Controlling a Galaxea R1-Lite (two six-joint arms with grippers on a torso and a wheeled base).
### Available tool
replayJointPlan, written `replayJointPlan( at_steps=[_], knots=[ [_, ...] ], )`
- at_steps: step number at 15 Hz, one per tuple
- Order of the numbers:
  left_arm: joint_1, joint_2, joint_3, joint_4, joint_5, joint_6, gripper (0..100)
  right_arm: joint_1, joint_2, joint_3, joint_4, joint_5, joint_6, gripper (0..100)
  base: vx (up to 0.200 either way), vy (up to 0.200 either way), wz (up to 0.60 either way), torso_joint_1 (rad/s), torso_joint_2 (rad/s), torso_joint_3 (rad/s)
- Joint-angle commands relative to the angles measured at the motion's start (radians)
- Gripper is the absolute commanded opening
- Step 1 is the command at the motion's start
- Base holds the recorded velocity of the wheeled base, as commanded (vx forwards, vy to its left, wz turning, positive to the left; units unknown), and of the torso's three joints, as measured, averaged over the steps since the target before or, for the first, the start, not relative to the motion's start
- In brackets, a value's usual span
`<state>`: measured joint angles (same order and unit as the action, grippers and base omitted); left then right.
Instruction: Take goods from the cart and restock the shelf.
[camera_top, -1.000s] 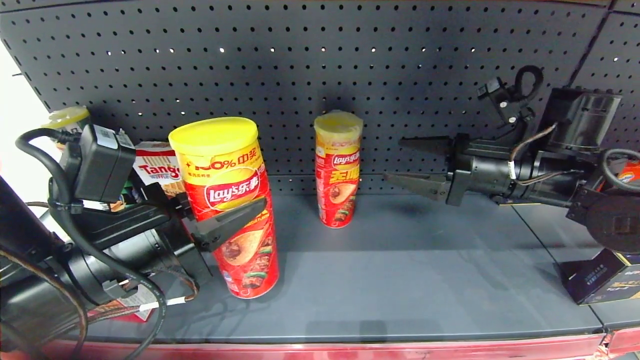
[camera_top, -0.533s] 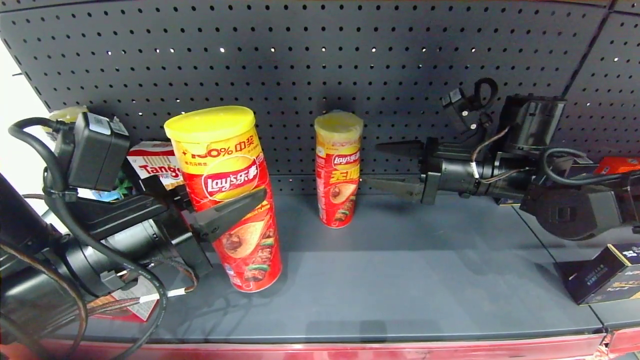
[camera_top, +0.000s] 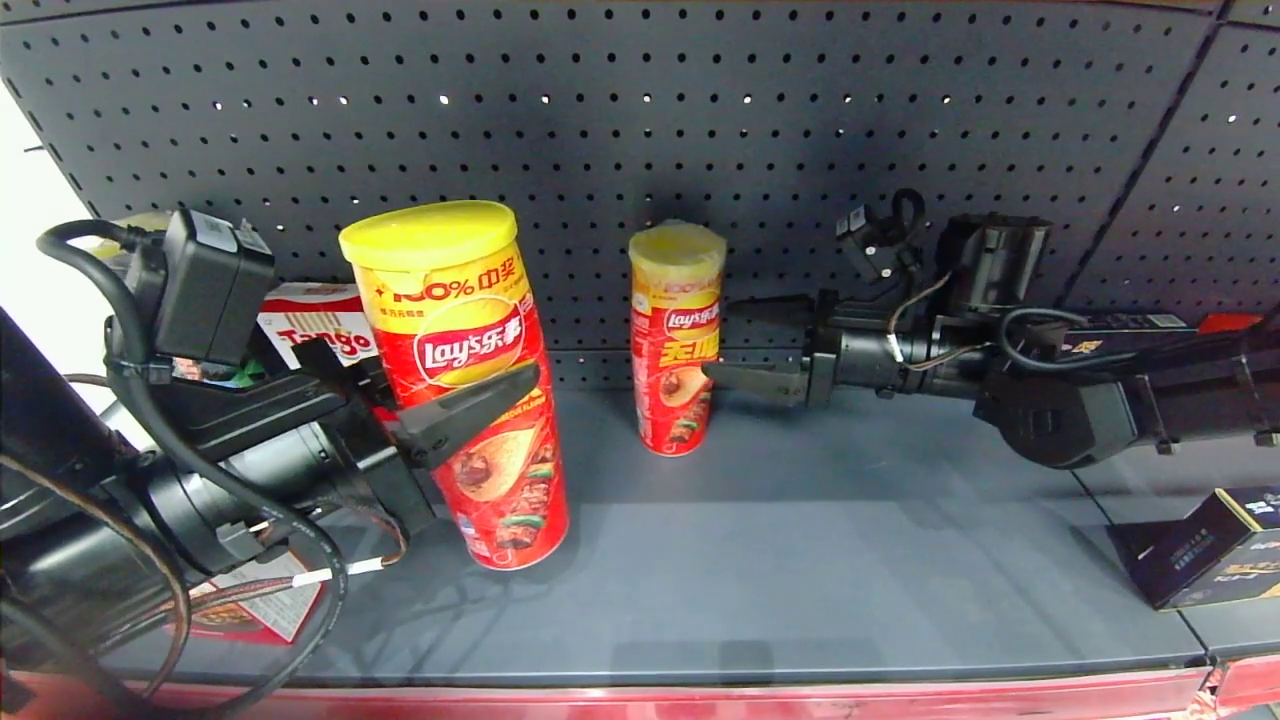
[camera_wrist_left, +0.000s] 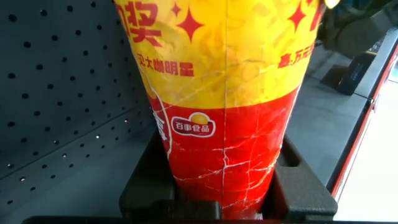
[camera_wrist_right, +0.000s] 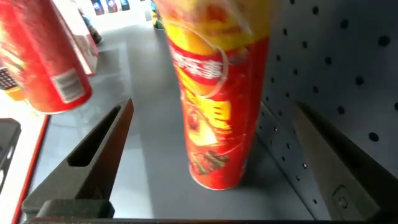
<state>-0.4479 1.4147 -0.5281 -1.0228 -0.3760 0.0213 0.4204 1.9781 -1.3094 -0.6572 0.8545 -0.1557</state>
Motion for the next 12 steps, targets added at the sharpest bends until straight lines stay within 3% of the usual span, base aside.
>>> replayJointPlan(
  at_steps=[1,12],
  knots=[
    [0.0,0.007,-0.003,0.0,0.0,0.0,0,0.003,0.051,-0.033,-0.001,0.0,-0.001,100,0.0,0.0,0.0,0.0,0.0,0.0],
    [0.0,0.018,-0.003,0.0,0.005,0.0,0,0.035,0.168,-0.137,-0.004,0.0,-0.001,100,0.0,0.0,0.0,0.0,0.0,0.0]
  ],
)
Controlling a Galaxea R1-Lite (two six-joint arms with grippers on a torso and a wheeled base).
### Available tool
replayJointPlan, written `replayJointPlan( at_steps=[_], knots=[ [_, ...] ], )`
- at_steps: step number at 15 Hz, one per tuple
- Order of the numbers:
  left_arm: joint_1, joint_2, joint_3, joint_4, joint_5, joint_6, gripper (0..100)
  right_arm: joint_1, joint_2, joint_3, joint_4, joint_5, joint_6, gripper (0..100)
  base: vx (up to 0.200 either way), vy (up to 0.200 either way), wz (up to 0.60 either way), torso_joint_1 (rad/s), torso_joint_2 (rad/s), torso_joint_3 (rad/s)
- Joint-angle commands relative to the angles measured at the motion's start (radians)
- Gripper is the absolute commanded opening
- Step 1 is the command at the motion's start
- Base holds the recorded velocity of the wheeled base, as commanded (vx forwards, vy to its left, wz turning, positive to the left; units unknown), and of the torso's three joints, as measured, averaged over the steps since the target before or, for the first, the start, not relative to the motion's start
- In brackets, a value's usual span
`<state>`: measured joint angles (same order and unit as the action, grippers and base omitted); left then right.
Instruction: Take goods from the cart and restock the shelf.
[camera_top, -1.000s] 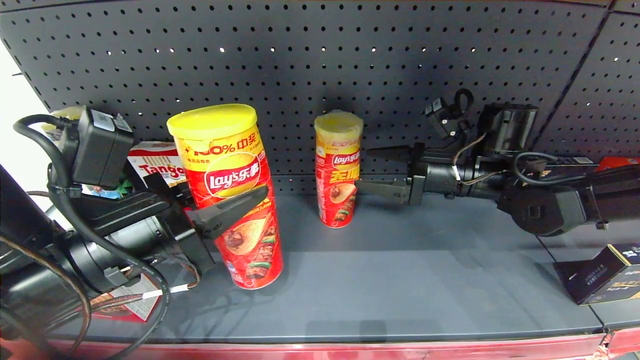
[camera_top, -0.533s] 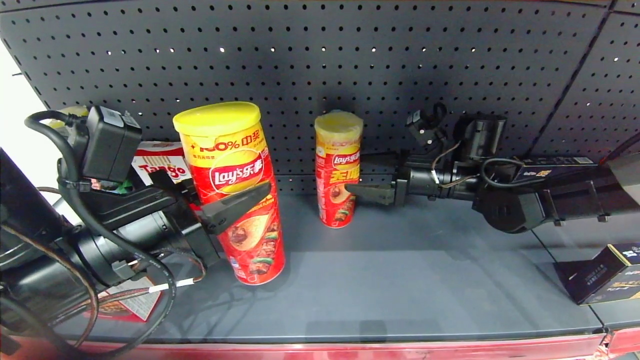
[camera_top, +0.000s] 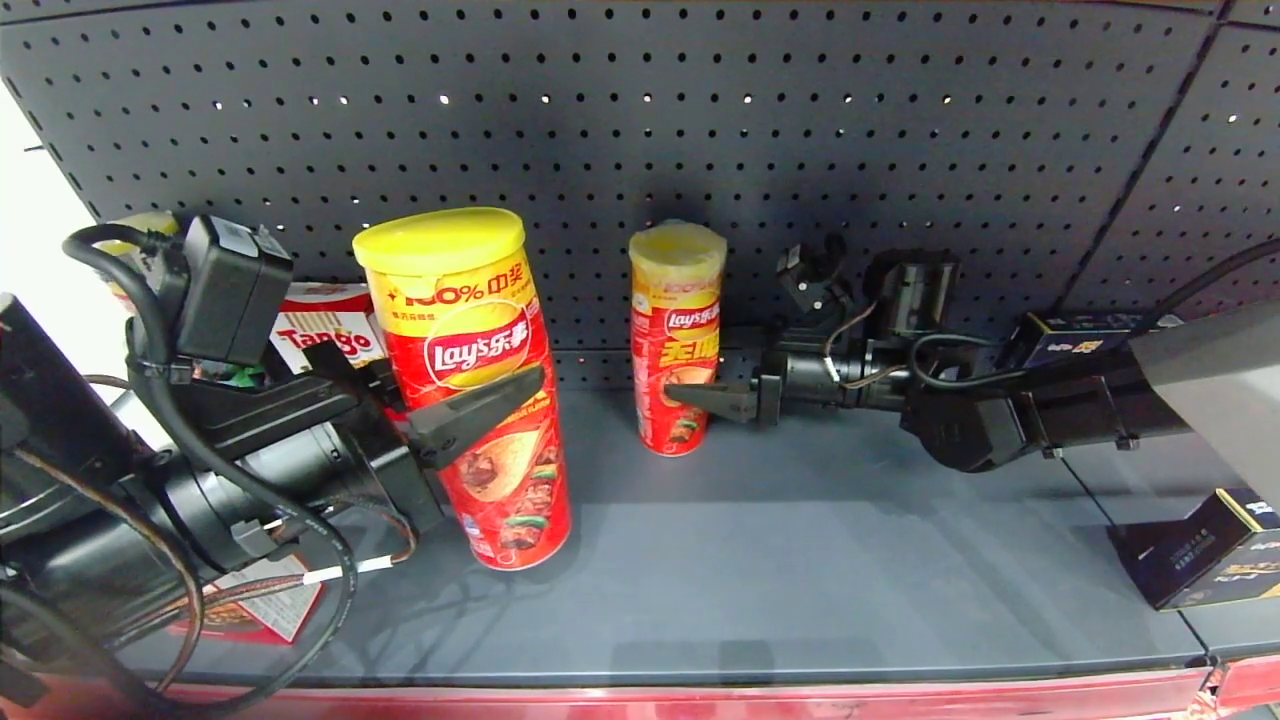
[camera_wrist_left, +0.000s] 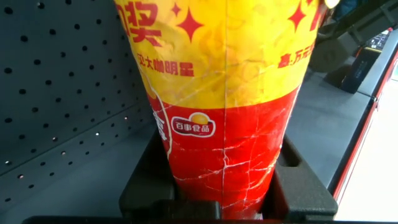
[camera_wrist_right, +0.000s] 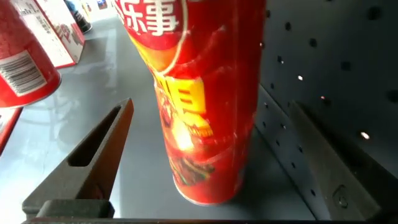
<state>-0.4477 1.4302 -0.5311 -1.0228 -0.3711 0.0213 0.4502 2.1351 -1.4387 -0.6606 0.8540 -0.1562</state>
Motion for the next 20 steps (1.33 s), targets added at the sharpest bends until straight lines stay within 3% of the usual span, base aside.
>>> replayJointPlan(
  at_steps=[1,10,11,15,20],
  knots=[
    [0.001,0.004,-0.001,0.0,0.0,0.0,0,0.012,0.025,-0.022,-0.001,0.0,0.0,100,0.0,0.0,0.0,0.0,0.0,0.0],
    [0.0,0.004,0.003,0.0,0.0,0.002,0,0.042,0.092,-0.097,-0.002,-0.003,0.001,100,0.0,0.0,0.0,0.0,0.0,0.0],
    [0.0,0.004,0.002,0.0,0.0,0.0,0,0.044,0.094,-0.1,-0.01,-0.01,0.003,0,0.0,0.0,0.0,0.0,0.0,0.0],
    [0.0,0.004,0.003,0.0,0.0,0.0,0,0.047,0.069,-0.077,-0.011,-0.021,0.004,0,0.0,0.0,0.0,0.0,0.0,0.0],
    [0.0,0.001,0.006,-0.002,0.0,0.002,0,0.073,-0.101,0.08,-0.013,-0.089,0.006,0,0.0,0.0,0.0,0.0,0.0,0.0]
  ],
)
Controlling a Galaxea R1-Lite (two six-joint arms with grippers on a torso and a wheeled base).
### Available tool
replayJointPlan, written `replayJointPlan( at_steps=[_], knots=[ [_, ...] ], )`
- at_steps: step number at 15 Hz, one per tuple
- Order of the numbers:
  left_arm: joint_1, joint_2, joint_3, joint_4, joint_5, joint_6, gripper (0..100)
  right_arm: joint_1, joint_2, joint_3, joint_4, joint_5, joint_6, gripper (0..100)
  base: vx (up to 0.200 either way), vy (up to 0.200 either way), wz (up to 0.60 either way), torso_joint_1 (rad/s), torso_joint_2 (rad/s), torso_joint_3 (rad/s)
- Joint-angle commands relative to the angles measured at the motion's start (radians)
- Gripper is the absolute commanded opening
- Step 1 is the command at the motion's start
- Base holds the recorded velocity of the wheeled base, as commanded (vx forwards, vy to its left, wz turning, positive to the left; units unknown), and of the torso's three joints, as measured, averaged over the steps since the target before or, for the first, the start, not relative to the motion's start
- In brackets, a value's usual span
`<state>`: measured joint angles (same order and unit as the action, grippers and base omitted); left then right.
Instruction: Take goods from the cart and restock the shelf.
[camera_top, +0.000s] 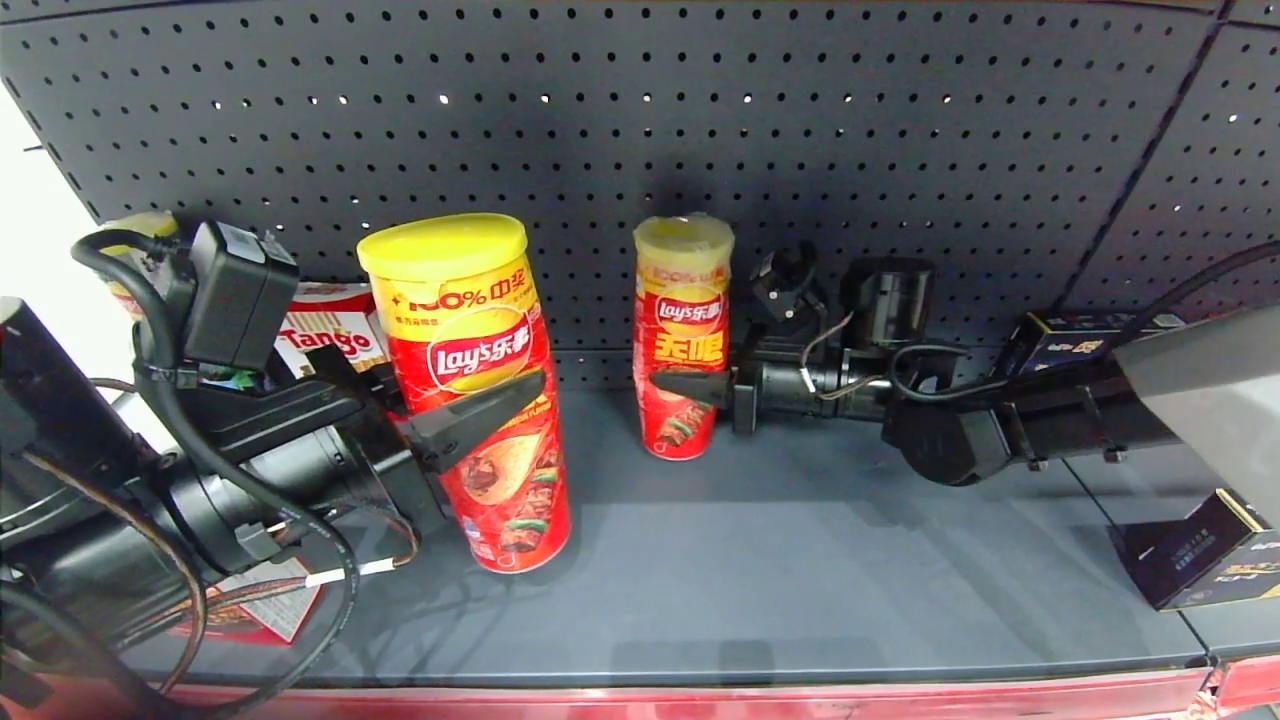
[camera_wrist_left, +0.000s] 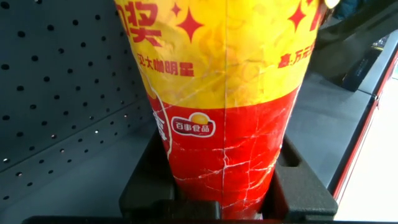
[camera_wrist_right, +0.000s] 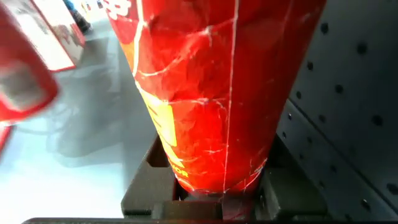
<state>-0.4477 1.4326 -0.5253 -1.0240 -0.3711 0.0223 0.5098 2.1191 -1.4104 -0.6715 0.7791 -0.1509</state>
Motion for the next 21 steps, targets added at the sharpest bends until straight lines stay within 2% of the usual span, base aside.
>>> replayJointPlan(
  at_steps=[1,3,6,12,17,21],
  knots=[
    [0.0,-0.001,0.001,-0.001,0.0,0.001,0,0.021,-0.108,0.073,0.0,-0.027,0.002,0,0.0,0.0,0.0,0.0,0.0,0.0],
    [0.0,-0.003,0.004,-0.001,-0.002,0.001,0,0.062,-0.229,0.202,-0.017,-0.095,0.011,0,0.0,0.0,0.0,0.0,0.0,0.0],
    [0.0,-0.003,0.001,-0.001,0.0,0.001,0,0.115,-0.332,0.403,-0.146,-0.179,0.013,0,0.0,0.0,0.0,0.0,0.0,0.0],
    [0.0,0.0,-0.005,-0.001,0.001,-0.001,0,0.173,-0.395,0.726,-0.41,-0.244,0.047,0,0.0,0.0,0.0,0.0,0.0,0.0],
    [0.0,0.003,-0.005,0.001,0.001,-0.001,0,0.185,-0.361,0.864,-0.52,-0.248,0.043,0,0.0,0.0,0.0,0.0,0.0,0.0],
    [0.0,0.002,-0.002,0.001,0.001,-0.001,0,0.185,-0.315,0.883,-0.563,-0.248,0.04,0,0.0,0.0,0.0,0.0,0.0,0.0]
  ],
)
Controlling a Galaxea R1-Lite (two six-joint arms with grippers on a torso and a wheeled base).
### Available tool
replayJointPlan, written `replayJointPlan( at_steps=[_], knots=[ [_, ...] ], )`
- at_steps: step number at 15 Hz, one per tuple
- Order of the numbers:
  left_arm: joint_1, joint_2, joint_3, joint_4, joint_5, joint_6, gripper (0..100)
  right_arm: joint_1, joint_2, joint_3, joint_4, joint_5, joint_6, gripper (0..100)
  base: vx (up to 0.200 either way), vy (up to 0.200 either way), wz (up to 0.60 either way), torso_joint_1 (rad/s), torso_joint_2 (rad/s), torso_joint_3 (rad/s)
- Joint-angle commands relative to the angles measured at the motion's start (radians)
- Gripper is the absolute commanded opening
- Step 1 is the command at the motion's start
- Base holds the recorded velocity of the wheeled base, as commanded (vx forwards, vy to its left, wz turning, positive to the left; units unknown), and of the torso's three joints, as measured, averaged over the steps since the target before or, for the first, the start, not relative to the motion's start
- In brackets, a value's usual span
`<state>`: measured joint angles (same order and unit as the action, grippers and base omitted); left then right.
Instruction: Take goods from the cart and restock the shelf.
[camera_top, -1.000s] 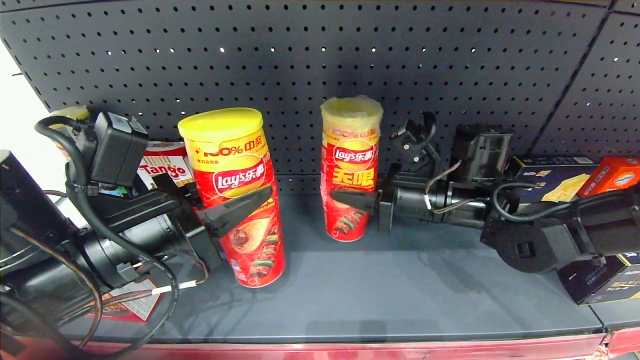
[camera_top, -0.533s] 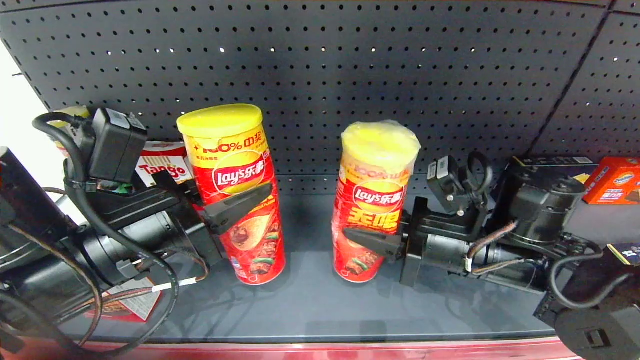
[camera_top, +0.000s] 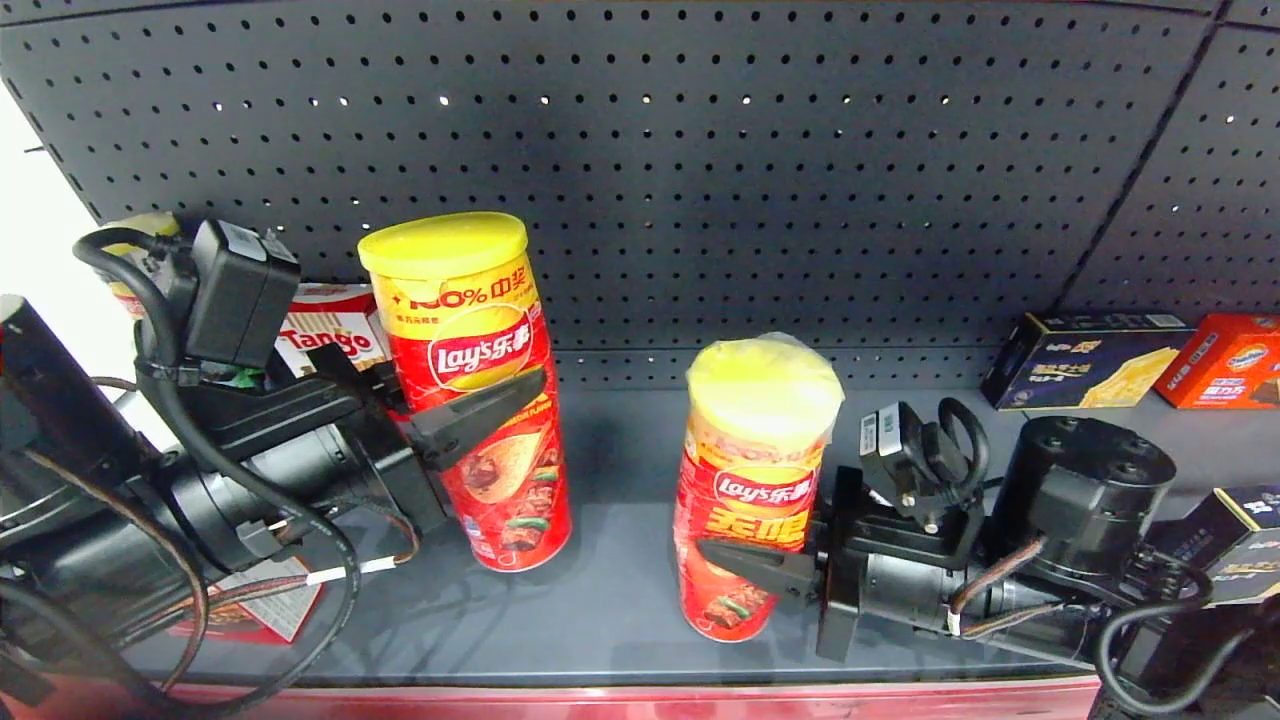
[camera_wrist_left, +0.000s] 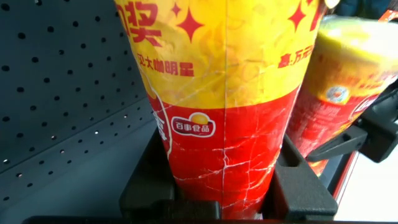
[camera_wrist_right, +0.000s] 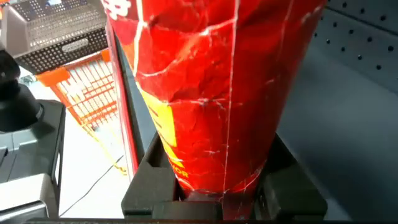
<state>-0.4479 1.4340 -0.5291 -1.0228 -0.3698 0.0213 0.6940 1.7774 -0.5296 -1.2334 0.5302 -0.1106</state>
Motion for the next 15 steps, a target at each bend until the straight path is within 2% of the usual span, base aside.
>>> replayJointPlan(
  at_steps=[1,5,6,11,15],
  knots=[
    [0.0,0.0,0.001,0.0,0.0,0.0,0,0.001,0.034,0.002,-0.008,0.001,-0.001,0,0.0,0.0,0.0,0.0,0.0,0.0],
    [0.0,0.002,0.003,0.0,0.0,0.0,0,0.001,0.045,0.002,-0.011,0.002,-0.001,0,0.0,0.0,0.0,0.0,0.0,0.0],
    [0.0,0.0,0.003,0.0,0.0,0.0,0,0.002,0.045,0.005,-0.012,0.002,-0.003,100,0.0,0.0,0.0,0.0,0.0,0.0],
    [0.001,-0.001,0.009,0.0,0.002,0.0,0,0.002,-0.035,0.046,-0.012,-0.018,-0.023,100,0.0,0.0,0.0,0.0,0.0,0.0],
    [0.001,-0.001,0.009,0.0,0.0,0.0,0,-0.011,-0.282,0.169,-0.006,-0.07,-0.021,100,0.0,0.0,0.0,0.0,0.0,0.0]
  ],
)
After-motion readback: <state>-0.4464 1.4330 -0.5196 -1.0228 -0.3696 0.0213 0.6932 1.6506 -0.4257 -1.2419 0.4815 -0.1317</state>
